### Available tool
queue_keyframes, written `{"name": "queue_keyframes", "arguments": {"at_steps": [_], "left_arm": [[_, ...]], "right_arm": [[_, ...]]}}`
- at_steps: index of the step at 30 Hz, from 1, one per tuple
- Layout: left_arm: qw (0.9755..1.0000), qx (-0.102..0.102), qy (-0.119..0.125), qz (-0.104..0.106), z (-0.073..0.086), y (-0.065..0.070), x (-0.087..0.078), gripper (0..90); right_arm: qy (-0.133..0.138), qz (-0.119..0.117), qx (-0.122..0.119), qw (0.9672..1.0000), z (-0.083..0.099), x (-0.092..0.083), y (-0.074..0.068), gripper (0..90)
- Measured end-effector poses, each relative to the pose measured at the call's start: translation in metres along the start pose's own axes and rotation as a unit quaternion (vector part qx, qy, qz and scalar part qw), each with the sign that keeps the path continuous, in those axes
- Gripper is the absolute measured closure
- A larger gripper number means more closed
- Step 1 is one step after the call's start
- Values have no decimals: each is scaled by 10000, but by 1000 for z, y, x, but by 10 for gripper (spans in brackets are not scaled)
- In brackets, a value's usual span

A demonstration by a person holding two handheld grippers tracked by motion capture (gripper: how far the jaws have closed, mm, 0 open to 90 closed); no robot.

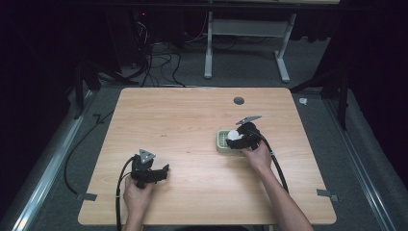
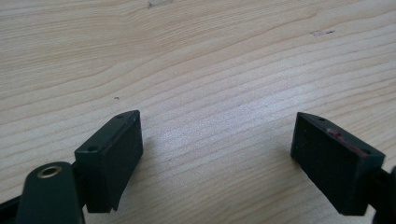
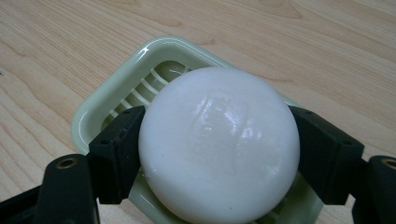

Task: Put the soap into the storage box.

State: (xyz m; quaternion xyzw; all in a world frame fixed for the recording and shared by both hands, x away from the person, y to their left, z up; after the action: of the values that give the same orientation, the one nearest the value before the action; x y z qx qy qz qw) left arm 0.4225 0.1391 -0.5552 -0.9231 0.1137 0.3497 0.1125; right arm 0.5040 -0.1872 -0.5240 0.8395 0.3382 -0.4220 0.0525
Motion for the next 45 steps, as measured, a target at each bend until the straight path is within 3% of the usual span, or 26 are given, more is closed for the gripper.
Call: {"name": "queue_keyframes", "arguments": {"at_steps": [20, 45], "left_arm": [[10000, 6, -1, -5, 0, 0, 0, 172], [10000, 2, 1, -4, 0, 0, 0, 172]], "right_arm": [[485, -64, 29, 9988, -8, -27, 0, 243], [1033, -48, 40, 9946, -12, -68, 0, 258]]}}
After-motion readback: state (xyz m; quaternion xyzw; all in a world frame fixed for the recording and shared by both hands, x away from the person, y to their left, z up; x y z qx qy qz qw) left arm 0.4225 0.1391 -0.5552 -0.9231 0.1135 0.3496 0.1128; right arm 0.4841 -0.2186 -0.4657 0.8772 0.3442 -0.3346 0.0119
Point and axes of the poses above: each handheld gripper's, and its own axes: x roughly forward along the jaws, z roughly out of its underside, y roughly to its right, the point moved 7 cm from there along x, roughly forward along the jaws, and after that the axes turned 13 degrees about -z, right-handed, at the moved point
